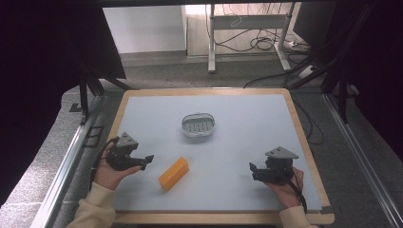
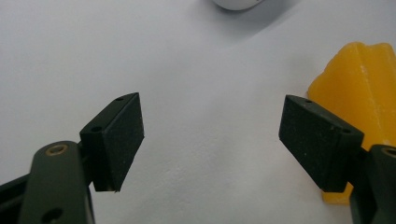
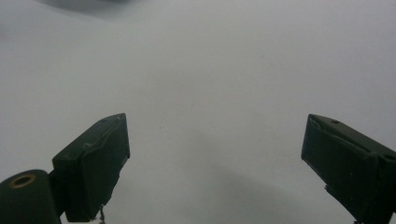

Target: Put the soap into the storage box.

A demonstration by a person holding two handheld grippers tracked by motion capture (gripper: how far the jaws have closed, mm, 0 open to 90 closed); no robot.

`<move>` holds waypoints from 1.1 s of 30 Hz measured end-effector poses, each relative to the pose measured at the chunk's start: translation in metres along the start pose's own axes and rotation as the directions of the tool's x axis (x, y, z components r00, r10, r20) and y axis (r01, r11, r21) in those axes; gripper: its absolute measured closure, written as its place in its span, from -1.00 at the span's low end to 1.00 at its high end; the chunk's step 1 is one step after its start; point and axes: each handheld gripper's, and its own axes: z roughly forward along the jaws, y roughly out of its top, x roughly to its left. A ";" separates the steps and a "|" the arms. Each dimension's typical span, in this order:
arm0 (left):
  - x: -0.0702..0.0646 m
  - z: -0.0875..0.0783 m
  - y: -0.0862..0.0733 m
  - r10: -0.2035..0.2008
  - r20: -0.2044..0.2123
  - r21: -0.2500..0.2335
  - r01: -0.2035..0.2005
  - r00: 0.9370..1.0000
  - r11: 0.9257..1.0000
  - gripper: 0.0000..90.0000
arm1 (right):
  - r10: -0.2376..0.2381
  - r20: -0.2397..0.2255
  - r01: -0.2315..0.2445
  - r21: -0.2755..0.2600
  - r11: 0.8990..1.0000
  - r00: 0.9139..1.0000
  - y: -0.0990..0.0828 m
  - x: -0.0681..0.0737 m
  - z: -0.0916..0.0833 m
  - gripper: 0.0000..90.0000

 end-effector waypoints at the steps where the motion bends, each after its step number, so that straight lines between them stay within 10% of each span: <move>1: 0.000 -0.001 0.000 -0.006 -0.002 -0.004 0.006 1.000 1.000 -0.51 | 0.000 0.004 0.000 0.000 1.000 1.000 0.000 0.000 0.000 -0.82; 33: -0.030 -0.025 0.017 0.042 0.088 0.031 -0.045 0.995 0.998 -0.44 | 0.031 -0.018 -0.031 0.000 1.000 0.999 -0.004 -0.008 -0.001 -0.78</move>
